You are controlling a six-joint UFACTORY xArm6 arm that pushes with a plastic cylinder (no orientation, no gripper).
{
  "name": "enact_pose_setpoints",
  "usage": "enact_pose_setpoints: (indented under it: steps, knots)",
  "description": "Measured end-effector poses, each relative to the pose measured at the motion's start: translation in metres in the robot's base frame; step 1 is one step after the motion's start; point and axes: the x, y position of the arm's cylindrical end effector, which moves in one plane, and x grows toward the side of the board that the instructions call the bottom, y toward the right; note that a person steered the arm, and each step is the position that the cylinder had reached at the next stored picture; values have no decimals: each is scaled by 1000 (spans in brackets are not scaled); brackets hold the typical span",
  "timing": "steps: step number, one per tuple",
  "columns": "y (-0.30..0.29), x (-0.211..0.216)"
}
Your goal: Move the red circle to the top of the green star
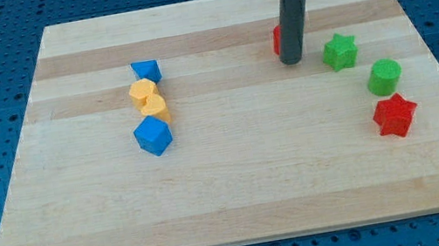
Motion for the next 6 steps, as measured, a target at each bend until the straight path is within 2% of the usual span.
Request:
enact_pose_setpoints:
  steps: [1, 2, 5, 6]
  knots:
    - [-46, -10]
    - [-52, -37]
    - [44, -40]
    - [43, -40]
